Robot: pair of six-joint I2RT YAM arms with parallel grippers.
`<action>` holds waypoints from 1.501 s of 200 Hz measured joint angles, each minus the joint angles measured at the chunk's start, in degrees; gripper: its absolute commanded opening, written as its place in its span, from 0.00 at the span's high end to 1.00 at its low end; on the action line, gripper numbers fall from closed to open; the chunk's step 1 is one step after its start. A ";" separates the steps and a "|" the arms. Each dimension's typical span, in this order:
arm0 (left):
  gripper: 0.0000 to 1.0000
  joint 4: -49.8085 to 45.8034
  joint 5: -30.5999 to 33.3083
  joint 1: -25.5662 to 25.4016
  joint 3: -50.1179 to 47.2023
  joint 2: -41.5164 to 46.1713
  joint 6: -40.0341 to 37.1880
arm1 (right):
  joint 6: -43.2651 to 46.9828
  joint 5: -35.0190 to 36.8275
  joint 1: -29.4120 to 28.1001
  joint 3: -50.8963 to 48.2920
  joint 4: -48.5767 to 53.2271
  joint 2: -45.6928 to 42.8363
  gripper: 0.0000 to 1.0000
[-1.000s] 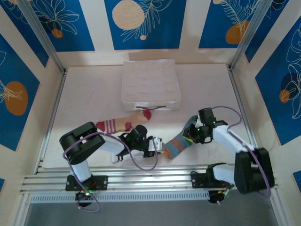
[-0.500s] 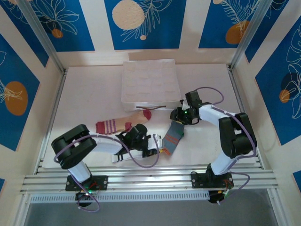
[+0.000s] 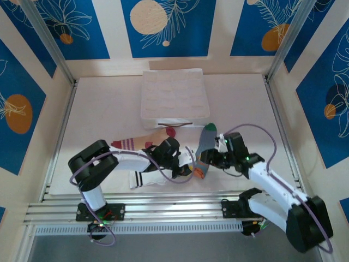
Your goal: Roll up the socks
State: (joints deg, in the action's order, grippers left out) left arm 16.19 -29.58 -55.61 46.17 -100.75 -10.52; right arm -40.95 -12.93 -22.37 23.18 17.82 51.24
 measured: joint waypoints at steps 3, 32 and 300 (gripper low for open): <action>0.99 -0.50 -0.24 0.00 0.48 -0.33 0.15 | -0.22 0.02 -0.15 -0.98 -0.04 -1.09 0.53; 0.97 -5.44 -2.36 0.50 4.55 -2.62 1.60 | -4.33 0.07 -0.94 -8.02 0.17 -10.84 0.52; 0.72 -4.98 -7.67 3.85 5.70 -5.35 3.78 | -4.79 11.21 -4.20 2.34 9.31 10.86 0.82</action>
State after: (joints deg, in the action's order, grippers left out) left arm 11.20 -37.26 -51.77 51.88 -106.10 -6.74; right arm -45.74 -1.72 -26.57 25.52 27.14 62.11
